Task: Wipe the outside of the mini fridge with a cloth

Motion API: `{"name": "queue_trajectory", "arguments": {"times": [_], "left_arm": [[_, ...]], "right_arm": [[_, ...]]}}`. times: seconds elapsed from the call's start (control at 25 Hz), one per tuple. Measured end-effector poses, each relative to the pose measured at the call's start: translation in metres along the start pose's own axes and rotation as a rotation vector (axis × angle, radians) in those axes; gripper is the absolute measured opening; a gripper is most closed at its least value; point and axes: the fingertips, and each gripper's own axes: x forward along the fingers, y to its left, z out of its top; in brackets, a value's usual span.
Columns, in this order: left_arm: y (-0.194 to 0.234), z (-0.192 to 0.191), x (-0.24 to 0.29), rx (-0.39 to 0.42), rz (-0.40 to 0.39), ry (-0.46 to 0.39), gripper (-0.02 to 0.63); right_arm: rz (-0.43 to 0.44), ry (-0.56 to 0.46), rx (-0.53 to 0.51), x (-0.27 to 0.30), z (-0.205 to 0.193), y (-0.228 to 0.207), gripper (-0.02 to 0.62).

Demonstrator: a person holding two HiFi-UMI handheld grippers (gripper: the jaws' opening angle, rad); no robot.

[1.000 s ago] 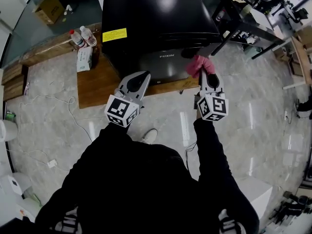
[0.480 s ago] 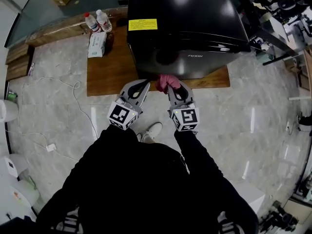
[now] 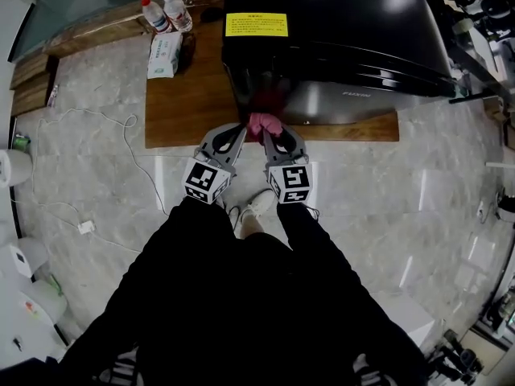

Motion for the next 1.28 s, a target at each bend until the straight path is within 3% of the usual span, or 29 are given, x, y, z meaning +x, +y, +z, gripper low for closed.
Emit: {"name": "queue_trajectory", "arguments": {"times": [0.24,0.52,1.28], "left_arm": [[-0.001,-0.024,0.018,-0.013,-0.013,0.033,0.006],[-0.036,-0.03,0.048,-0.01,-0.083,0.044,0.006],[-0.17,-0.006,0.173,0.043,-0.33,0.005,0.006]], "right_arm": [[-0.04,-0.004,0.014,0.014,-0.008,-0.015,0.087],[-0.092,-0.006,0.019,-0.004,-0.014,-0.049,0.088],[-0.41,-0.008,0.086,-0.1,-0.026,-0.251,0.087]]}}
